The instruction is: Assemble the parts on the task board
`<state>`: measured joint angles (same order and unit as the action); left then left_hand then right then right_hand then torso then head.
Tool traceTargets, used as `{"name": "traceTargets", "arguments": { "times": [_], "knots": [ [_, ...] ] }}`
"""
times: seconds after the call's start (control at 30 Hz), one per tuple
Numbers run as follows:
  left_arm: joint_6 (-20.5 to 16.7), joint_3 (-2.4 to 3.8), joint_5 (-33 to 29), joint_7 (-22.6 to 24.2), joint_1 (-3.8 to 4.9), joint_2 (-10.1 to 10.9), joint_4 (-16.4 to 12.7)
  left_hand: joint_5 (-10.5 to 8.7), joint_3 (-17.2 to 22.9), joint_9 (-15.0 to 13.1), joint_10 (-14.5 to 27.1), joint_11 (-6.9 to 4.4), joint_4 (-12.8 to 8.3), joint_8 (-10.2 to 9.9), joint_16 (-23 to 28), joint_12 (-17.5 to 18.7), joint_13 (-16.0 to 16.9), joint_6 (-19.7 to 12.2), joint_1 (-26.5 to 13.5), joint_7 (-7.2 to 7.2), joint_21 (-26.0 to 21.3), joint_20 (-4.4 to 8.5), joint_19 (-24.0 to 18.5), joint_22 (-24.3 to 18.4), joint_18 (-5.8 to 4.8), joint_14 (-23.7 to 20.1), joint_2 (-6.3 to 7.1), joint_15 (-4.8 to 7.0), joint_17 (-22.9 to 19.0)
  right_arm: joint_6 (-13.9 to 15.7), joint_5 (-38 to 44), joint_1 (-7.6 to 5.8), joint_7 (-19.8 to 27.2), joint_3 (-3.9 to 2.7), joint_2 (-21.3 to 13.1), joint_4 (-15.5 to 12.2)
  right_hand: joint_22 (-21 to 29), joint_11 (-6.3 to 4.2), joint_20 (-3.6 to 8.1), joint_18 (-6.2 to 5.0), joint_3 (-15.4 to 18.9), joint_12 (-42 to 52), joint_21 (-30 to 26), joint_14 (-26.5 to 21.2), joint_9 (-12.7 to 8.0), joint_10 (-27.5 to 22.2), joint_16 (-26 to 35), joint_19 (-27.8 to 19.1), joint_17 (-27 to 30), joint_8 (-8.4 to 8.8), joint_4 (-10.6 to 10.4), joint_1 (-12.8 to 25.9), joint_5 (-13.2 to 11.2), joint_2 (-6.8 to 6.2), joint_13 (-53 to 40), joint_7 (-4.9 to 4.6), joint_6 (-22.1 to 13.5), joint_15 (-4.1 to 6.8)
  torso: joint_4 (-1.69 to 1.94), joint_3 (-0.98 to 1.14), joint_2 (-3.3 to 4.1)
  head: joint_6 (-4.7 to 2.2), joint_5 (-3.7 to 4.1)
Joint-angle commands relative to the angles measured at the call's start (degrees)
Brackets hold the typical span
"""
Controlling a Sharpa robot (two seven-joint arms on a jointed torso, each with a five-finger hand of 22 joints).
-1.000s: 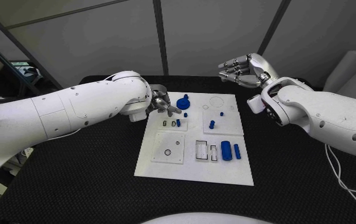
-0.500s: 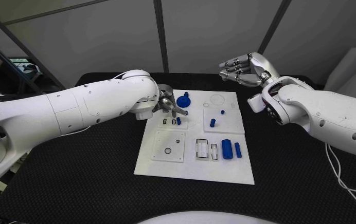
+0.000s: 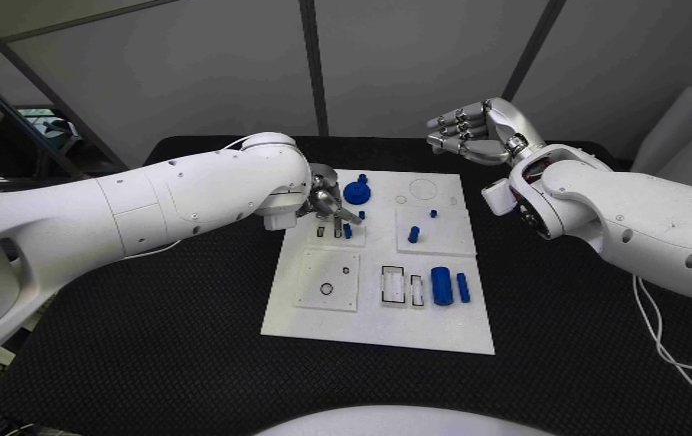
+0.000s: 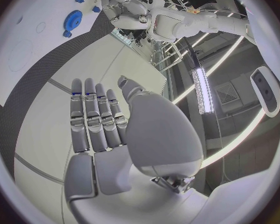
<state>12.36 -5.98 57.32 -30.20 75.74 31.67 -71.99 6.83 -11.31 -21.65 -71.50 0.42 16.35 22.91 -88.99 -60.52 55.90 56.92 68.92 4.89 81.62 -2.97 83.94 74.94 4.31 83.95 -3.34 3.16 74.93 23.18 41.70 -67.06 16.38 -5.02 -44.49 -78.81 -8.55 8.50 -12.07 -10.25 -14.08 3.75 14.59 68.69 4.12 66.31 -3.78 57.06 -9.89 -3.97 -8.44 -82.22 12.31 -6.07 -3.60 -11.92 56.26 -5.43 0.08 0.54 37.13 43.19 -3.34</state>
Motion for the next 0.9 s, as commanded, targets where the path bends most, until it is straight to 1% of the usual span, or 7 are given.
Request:
{"name": "traceTargets", "arguments": {
  "times": [0.03,0.4,0.53,0.63,0.77,0.9],
  "knots": [
    [1.92,-0.02,0.42,-0.63,0.08,-0.11,0.02,0.11,-0.37,-0.18,-0.53,-0.04,0.06,0.42,-0.32,-0.42,0.16,-0.01,0.23,-0.3,0.32,0.16,1.61,1.82,-1.73,5.79,-0.56,0.1,14.3,-0.19,-0.23,-0.14,-0.1,-0.05,0.13,0.04,0.14,0.08,0.02,-0.24,0.38,-0.15,-0.45,-0.11,-0.06,-0.38,0.22,0.51,0.14,0.35,0.15,0.64,0.41,0.03,0.05,-0.41,-0.05,-0.43,0.03,0.01,0.0,0.12,0.1],
    [2.1,-0.05,0.43,-0.65,0.05,-0.72,0.15,0.14,-0.62,-1.27,-0.71,-0.19,-0.13,1.2,-0.43,-0.88,0.62,-0.09,0.82,-0.48,0.54,0.26,1.69,2.22,-1.79,5.83,-0.68,0.22,14.42,-0.46,-0.23,-0.13,-0.15,-0.05,0.51,0.27,0.26,0.14,-0.01,-0.24,0.44,-0.15,-0.6,-0.14,-0.07,-0.47,0.22,0.57,0.26,0.35,0.17,0.66,0.47,0.07,0.05,-0.48,-0.12,-0.46,0.06,0.0,0.05,0.26,-0.01],
    [2.33,-0.05,0.43,-0.65,0.01,-1.2,0.77,0.23,-0.65,-1.93,-0.75,-0.27,-0.31,1.64,-0.49,-1.03,0.78,-0.25,1.44,-0.56,0.66,0.32,1.73,2.43,-1.82,5.85,-0.79,0.28,14.5,-0.6,-0.23,-0.13,-0.16,-0.05,0.55,0.26,0.26,0.14,-0.01,-0.24,0.44,-0.15,-0.6,-0.14,-0.07,-0.47,0.22,0.57,0.26,0.35,0.17,0.66,0.47,0.07,0.05,-0.48,-0.12,-0.46,-0.01,0.0,0.1,0.4,-0.1],
    [2.52,-0.05,0.43,-0.65,-0.01,-1.41,1.15,0.32,-0.64,-2.23,-0.74,-0.29,-0.4,1.83,-0.49,-1.06,0.81,-0.34,1.74,-0.58,0.67,0.34,1.72,2.47,-1.82,5.85,-0.87,0.3,14.5,-0.68,-0.23,-0.13,-0.19,-0.05,0.52,0.23,0.26,0.14,-0.01,-0.24,0.44,-0.15,-0.6,-0.14,-0.07,-0.47,0.22,0.57,0.26,0.35,0.17,0.66,0.47,0.07,0.05,-0.48,-0.12,-0.46,-0.02,-0.02,0.1,0.44,-0.06],
    [2.76,-0.05,0.43,-0.66,-0.02,-1.57,1.36,0.48,-0.61,-2.68,-0.76,-0.33,-0.52,2.12,-0.51,-1.15,0.9,-0.45,2.17,-0.63,0.71,0.37,1.73,2.56,-1.83,5.85,-1.0,0.33,14.51,-0.82,-0.23,-0.13,-0.27,-0.05,0.51,0.23,0.34,0.17,-0.03,-0.24,0.48,-0.15,-0.71,-0.16,-0.07,-0.53,0.22,0.61,0.33,0.35,0.18,0.7,0.51,0.12,0.04,-0.51,-0.16,-0.49,0.03,0.03,0.11,0.48,0.03],
    [2.94,-0.05,0.43,-0.67,-0.02,-1.59,1.28,0.54,-0.59,-2.9,-0.78,-0.35,-0.55,2.26,-0.53,-1.19,0.94,-0.51,2.34,-0.64,0.74,0.38,1.73,2.61,-1.84,5.86,-1.1,0.35,14.54,-0.88,-0.23,-0.13,-0.32,-0.05,0.55,0.27,0.34,0.17,-0.03,-0.24,0.48,-0.15,-0.71,-0.16,-0.07,-0.53,0.22,0.61,0.33,0.35,0.18,0.7,0.51,0.12,0.04,-0.51,-0.16,-0.49,0.07,0.0,0.08,0.61,0.09]
  ]
}}
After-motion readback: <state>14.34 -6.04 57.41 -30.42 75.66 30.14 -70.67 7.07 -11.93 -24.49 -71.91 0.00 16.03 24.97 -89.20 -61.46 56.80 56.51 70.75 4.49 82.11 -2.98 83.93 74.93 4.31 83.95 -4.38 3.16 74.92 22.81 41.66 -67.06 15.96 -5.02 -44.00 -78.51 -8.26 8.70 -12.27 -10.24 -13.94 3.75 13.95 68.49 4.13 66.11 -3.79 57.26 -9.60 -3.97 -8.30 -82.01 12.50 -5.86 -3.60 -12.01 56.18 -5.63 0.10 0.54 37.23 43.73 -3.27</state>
